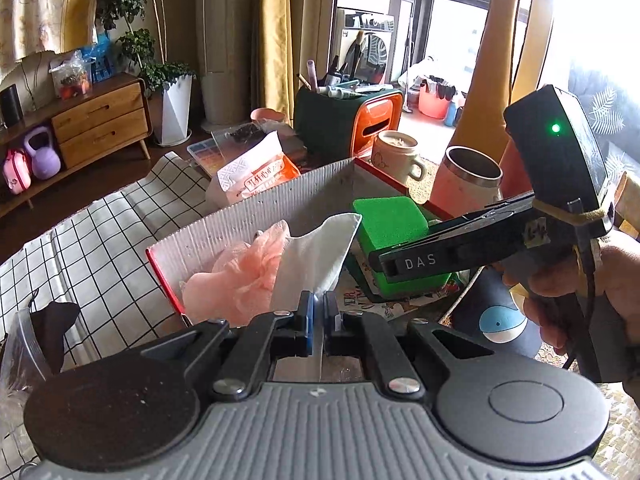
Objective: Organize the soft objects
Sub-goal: 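Carry the paper towel and green sponge over the red box with both tools, then open the left tool to drop the paper towel while the right tool releases the sponge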
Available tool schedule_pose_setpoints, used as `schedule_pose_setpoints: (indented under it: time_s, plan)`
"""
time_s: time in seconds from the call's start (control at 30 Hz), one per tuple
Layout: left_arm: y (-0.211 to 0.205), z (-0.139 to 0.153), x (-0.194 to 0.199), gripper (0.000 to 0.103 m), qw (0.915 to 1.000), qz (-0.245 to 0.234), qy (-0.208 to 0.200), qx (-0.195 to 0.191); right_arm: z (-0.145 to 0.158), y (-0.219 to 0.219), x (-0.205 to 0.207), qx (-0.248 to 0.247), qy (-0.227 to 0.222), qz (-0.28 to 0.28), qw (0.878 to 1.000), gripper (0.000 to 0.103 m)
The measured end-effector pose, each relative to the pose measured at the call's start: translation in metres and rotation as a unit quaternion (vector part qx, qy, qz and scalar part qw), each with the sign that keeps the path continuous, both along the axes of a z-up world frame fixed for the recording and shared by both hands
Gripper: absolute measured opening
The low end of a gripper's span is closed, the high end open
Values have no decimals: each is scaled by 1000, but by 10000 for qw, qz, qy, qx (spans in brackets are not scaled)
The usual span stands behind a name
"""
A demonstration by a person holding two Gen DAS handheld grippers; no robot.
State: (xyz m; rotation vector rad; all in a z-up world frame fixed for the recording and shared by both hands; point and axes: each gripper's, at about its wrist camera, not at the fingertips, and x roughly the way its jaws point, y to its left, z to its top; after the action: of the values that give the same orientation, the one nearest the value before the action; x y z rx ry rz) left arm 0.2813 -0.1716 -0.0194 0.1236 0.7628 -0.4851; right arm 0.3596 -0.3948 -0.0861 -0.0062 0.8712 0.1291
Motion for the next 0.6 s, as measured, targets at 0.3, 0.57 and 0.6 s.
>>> schedule_pose_setpoints:
  time_s: [0.3, 0.57, 0.6]
  plan:
    - [-14, -34, 13, 5, 9989, -16, 453, 133, -16, -1, 8, 131, 52, 61, 9999, 73]
    - [-16, -52, 16, 5, 9966, 15, 828, 5, -9, -9, -1, 360, 59, 151, 9992, 74]
    - [-16, -53, 16, 5, 9965, 16, 836, 7, -8, -10, -3, 380, 46, 144, 9992, 74]
